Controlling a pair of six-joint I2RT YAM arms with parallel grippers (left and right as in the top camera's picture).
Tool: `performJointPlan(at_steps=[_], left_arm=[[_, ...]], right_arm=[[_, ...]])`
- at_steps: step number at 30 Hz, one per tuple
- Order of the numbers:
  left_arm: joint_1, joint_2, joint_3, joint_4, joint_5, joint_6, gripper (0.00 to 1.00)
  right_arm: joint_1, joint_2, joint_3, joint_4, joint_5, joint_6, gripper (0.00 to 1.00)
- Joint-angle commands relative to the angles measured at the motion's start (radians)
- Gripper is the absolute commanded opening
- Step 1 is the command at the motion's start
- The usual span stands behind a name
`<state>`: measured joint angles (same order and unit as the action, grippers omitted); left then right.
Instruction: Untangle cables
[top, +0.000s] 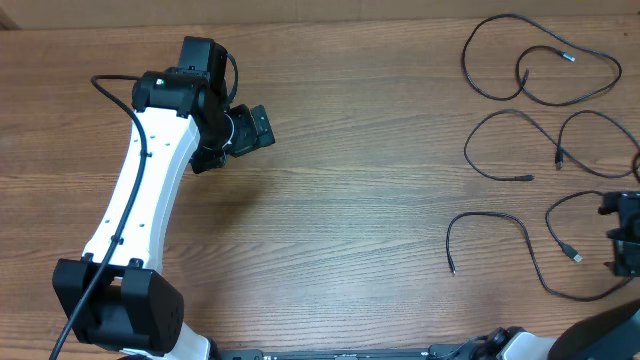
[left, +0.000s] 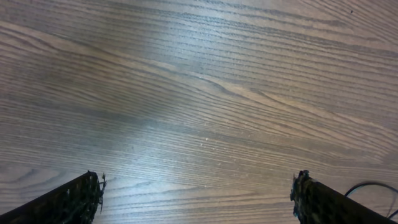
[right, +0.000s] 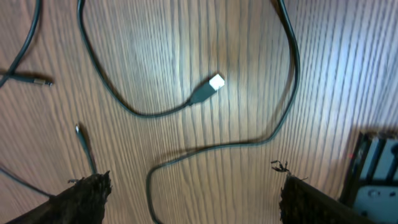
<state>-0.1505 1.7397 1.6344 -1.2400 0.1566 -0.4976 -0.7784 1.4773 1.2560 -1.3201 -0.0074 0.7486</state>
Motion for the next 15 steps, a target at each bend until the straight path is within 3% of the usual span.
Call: performJointPlan(at_steps=[1,11,15], left_arm=[[0.000,0.008,0.000,-0.006,-0.006,0.011,1.00],[0.000,0.008,0.000,-0.013,-0.007,0.012,1.00],[0.000,0.008,0.000,-0.015,-0.007,0.012,1.00]], right_arm=[[0.050,-0.033,-0.100,0.024,0.066,0.122,0.91],[0.064,-0.035,-0.345,0.237,0.034,0.172,0.92],[0.055,-0.034,-0.363,0.270,0.101,0.192,0.98]])
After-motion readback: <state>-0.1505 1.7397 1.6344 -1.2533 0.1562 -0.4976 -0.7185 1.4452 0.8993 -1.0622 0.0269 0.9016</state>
